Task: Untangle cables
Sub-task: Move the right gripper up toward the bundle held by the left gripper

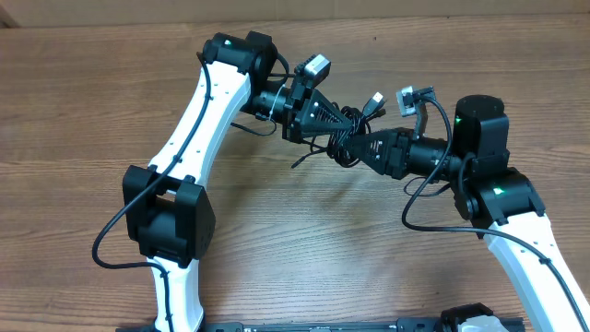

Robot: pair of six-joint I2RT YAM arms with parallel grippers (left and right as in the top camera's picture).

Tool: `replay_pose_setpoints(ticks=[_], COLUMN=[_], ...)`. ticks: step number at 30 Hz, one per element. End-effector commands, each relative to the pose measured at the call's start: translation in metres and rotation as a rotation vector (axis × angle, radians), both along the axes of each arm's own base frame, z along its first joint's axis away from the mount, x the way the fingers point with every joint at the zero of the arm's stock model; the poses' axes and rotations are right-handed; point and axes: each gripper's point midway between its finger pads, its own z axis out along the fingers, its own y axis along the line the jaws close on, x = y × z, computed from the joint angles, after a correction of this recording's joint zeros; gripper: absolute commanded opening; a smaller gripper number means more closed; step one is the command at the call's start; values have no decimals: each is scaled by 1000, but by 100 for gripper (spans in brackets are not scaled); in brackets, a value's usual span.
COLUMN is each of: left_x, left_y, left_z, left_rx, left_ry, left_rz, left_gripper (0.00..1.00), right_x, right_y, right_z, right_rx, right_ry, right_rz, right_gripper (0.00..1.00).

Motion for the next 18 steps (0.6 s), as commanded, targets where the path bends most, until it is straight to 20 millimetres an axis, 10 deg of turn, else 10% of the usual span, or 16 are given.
replay_pose_setpoints(ticks=[1,18], left_x=[-3,8], left_y=[-4,8], left_z=[14,14], left_rx=[-50,-51], left_ry=[14,14], left_rz=[-6,31], left_gripper=[4,4], right_x=[15,23], right_y=[-1,-7], right_z=[4,18], right_rx=[-19,11], right_ry=[-34,-96], right_rz=[-51,-59], right_gripper=[31,30])
